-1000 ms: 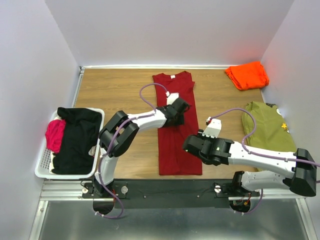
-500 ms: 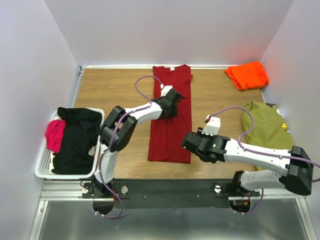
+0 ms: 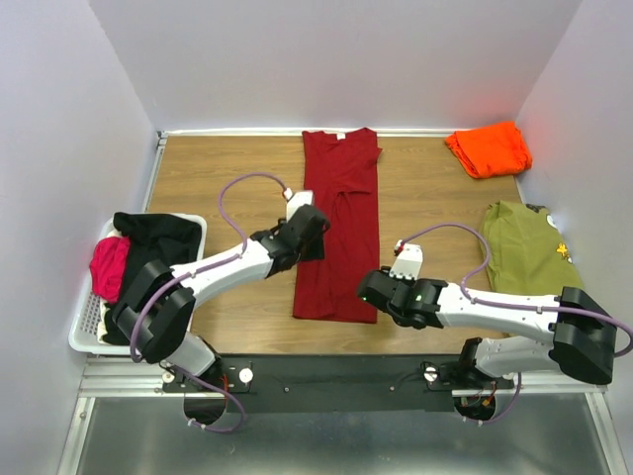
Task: Fold and stack the t-shirts
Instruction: Grab the bottom of the folded rectangular tshirt with both arms
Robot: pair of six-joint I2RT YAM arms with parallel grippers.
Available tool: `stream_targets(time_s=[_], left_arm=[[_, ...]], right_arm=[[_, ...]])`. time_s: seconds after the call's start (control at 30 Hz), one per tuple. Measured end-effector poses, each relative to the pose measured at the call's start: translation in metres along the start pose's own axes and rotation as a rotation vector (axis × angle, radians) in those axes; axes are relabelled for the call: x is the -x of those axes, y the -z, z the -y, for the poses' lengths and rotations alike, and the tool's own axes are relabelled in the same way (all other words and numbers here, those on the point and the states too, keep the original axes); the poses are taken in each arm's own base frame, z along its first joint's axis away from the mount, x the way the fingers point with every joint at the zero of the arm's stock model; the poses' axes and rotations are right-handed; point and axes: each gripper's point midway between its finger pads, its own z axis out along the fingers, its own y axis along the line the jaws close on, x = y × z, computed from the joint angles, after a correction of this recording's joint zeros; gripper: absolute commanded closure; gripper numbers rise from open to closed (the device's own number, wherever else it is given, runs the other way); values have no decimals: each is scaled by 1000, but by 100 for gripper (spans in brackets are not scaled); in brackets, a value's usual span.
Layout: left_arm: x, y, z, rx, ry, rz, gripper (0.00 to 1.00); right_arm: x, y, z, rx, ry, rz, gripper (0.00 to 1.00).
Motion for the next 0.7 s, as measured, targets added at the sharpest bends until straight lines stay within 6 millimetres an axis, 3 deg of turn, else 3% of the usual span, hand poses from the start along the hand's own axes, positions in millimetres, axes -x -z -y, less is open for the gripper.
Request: stream_targets(time_s=[0.2, 0.23, 0.57, 0.7], left_arm=[[-93, 5, -33, 34, -56, -163, 36], [-100, 8, -39, 39, -56, -176, 36], [-120, 31, -53, -9, 24, -186, 36], [-123, 33, -49, -32, 35, -199, 36]], right_arm=[[-11, -3, -22, 102, -12, -43, 54], [-13, -3, -24, 116, -13, -48, 54], [-50, -9, -25, 182, -22, -160, 59], [-54, -9, -30, 199, -49, -178, 59]])
